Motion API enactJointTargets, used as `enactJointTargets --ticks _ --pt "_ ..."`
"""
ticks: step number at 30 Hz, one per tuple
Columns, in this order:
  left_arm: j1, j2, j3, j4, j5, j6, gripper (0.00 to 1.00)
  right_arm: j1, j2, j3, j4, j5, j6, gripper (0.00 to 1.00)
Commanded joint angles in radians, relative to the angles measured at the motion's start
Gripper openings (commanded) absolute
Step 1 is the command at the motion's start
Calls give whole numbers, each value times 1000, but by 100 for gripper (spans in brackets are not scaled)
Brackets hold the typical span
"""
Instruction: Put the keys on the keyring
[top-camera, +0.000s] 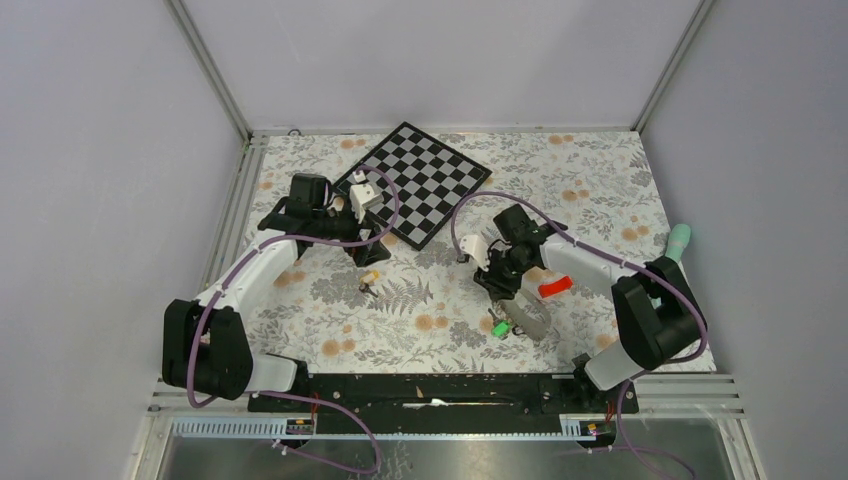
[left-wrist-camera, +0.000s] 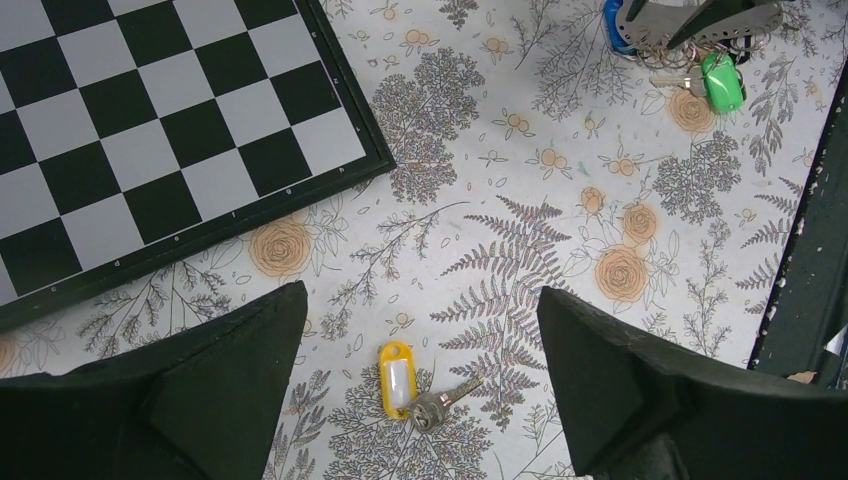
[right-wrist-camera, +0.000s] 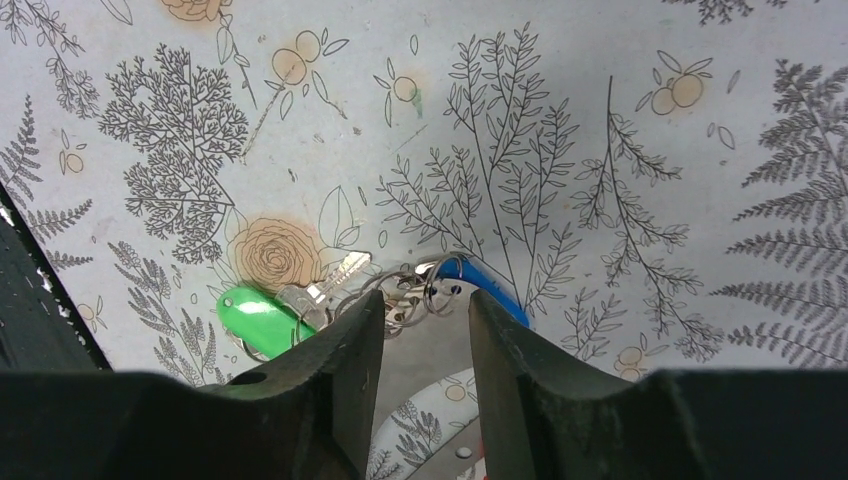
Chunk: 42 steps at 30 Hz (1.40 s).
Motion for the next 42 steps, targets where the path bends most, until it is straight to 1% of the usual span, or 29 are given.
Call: enactJointTargets --ticks 1,4,6,11,18,25,32,37,42 --pt "7 -37 -13 23 16 22 96 -5 38 28 10 -27 9 45" --pt "8 -35 -11 23 15 21 96 -5 62 33 17 -18 7 43" --pt "7 -35 -10 23 14 21 96 -6 77 38 18 -12 3 39" --pt "8 -35 -12 23 10 21 96 -7 95 49 19 9 -4 25" --pt "8 -25 -8 23 13 21 96 -18 82 60 10 7 -4 19" --pt "8 -22 -5 23 17 21 96 -35 86 74 -4 -4 -8 6" --pt "8 -21 -7 23 16 21 96 -55 67 85 -11 -21 -6 0" --pt "7 -17 -5 23 18 23 96 -66 35 74 -11 -44 -8 0" --pt "7 -14 -1 23 23 23 96 -68 -11 61 -31 -132 -23 0"
